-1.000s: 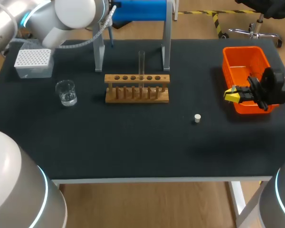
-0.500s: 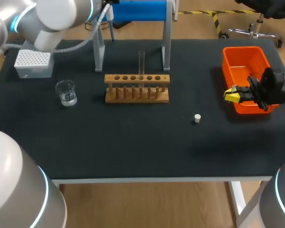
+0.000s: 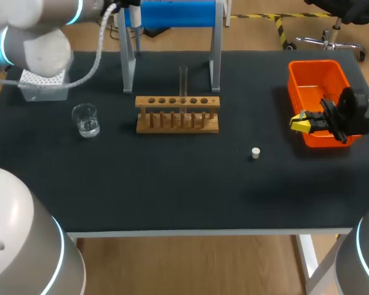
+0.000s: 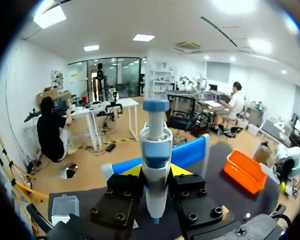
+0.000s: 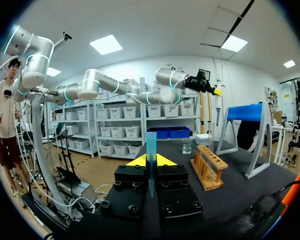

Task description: Invert the test tube, pick up the pipette, mount the tip to pipette, aspirate from beaker and dispense into the tube, eject the tip, return the pipette, and cap with the stopper.

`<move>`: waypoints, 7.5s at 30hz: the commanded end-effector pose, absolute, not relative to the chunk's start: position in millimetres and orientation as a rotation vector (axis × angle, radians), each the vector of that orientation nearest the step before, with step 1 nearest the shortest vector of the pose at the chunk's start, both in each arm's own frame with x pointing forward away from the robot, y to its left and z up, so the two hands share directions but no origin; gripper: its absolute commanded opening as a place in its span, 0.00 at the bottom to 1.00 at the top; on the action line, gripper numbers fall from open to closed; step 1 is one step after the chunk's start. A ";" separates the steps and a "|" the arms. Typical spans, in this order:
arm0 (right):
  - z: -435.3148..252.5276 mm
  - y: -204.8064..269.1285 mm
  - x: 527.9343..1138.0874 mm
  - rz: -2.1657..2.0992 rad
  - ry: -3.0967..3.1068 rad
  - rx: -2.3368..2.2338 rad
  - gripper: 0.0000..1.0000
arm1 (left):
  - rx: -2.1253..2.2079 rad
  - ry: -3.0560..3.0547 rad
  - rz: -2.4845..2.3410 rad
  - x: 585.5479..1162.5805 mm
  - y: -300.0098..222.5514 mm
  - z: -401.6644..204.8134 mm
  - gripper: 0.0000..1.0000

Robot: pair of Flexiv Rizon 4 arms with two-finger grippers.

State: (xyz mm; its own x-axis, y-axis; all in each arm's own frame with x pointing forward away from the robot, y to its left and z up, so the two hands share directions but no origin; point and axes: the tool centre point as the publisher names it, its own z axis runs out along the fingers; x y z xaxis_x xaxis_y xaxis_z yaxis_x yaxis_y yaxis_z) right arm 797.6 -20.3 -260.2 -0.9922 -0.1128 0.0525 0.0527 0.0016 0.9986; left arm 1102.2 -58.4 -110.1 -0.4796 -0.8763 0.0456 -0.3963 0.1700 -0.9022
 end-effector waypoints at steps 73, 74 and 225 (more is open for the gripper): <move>-260.3 -20.7 797.3 -2.139 -2.138 0.065 0.00 | -0.196 2.466 -1.746 911.2 -88.8 -15.6 0.00; -260.3 -20.7 797.3 -2.139 -2.138 0.065 0.00 | -0.196 2.466 -1.746 911.2 -88.8 -15.6 0.00; -233.2 136.4 748.4 -2.263 -2.248 0.022 0.00 | -0.132 2.539 -1.829 760.0 -162.7 0.6 0.00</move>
State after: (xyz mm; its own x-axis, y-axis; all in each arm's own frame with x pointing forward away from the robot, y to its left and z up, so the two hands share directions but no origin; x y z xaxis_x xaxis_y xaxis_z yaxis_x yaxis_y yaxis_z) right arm 747.0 137.0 -231.9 -0.9987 0.0281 -0.0431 -0.0433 -0.0044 0.9991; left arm 760.5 -163.7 0.1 -0.9964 -0.0746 0.0411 -0.0626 0.3132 -0.9476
